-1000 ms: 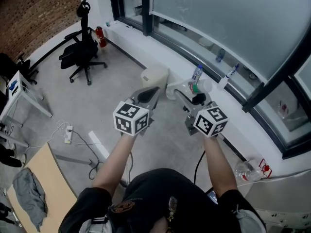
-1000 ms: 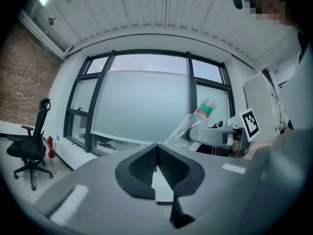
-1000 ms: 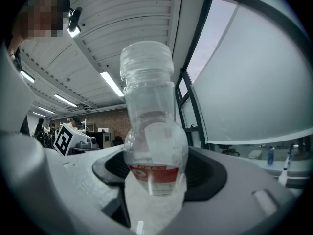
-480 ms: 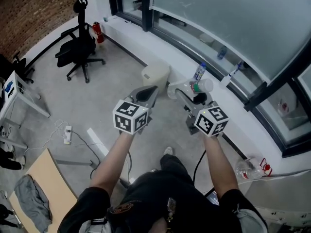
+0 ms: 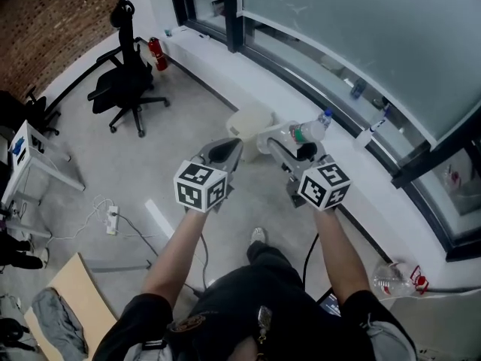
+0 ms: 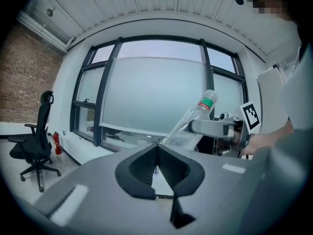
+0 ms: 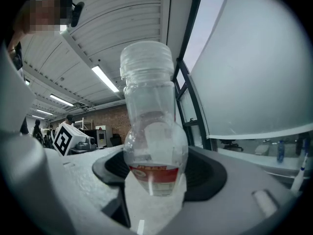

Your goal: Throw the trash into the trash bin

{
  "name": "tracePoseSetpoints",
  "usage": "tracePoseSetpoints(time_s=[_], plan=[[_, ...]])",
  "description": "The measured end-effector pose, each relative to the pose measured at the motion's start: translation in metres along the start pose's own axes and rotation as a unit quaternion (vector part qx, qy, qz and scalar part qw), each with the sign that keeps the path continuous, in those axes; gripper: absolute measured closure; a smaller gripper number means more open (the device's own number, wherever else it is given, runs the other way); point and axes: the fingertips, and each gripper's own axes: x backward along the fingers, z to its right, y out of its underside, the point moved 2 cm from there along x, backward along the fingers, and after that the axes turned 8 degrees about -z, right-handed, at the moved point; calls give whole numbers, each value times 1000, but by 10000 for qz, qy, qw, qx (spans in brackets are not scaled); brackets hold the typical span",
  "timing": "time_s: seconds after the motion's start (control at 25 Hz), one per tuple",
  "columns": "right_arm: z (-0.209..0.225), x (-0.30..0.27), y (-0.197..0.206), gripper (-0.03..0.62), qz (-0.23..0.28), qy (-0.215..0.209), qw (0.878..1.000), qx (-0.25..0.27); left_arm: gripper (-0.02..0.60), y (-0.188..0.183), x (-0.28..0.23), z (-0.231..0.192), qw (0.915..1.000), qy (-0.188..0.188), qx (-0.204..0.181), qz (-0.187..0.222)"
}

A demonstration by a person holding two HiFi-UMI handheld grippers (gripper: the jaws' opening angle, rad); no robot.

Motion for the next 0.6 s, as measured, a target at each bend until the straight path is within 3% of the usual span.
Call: tracePoseSetpoints(time_s=[0.4, 0.6], plan=[[92, -98, -14, 289, -162, -377, 9991, -129, 575, -10, -96, -80, 9986, -369, 172, -341], [123, -137, -13, 289, -290, -353, 9988, -151, 575, -11, -130, -119, 9978, -389, 185, -508]])
